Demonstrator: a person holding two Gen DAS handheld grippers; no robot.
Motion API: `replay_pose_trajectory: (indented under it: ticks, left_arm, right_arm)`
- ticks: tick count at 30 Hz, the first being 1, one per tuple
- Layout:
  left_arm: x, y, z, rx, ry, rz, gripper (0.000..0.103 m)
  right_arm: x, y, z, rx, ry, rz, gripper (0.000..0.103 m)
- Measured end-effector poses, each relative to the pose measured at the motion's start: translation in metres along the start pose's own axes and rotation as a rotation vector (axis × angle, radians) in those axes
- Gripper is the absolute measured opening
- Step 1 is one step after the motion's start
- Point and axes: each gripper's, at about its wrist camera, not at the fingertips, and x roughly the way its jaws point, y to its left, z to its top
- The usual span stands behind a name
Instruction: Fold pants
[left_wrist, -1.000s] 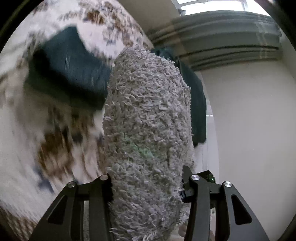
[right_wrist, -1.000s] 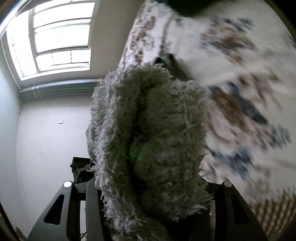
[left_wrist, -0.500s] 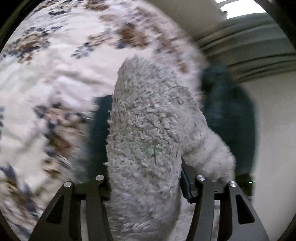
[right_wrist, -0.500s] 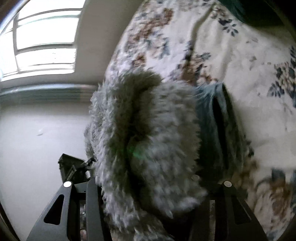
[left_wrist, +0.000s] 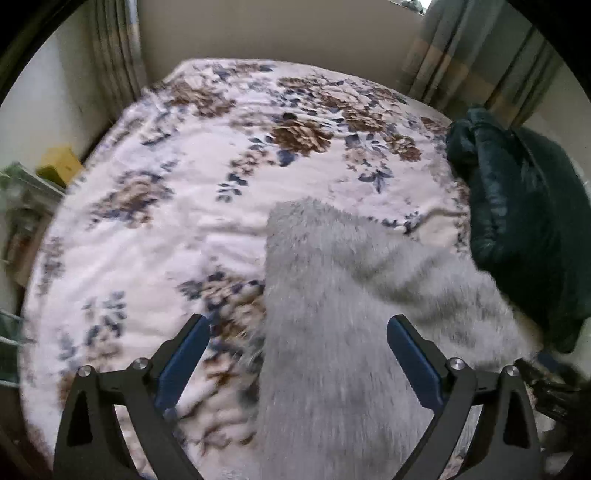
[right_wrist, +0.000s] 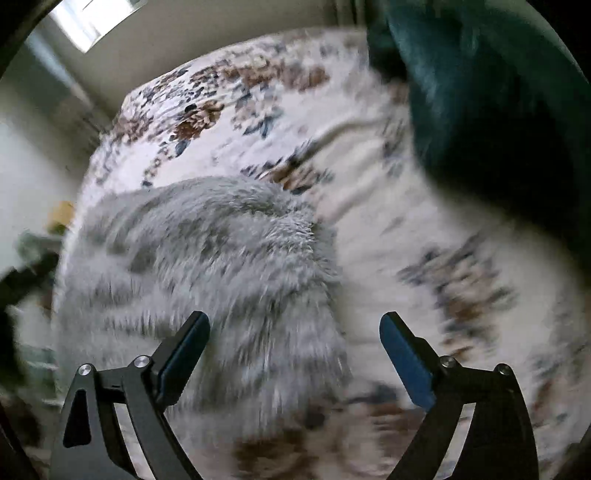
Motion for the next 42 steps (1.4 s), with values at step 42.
replay_pose_trajectory:
  ticks: [42]
  left_arm:
    - [-0.435, -0.09, -0.269, 0.048, -0.387, 0.086, 0.098]
  right_arm:
    - [-0.515, -0.041, -0.313, -0.093, -0.433, 0.032, 0.095]
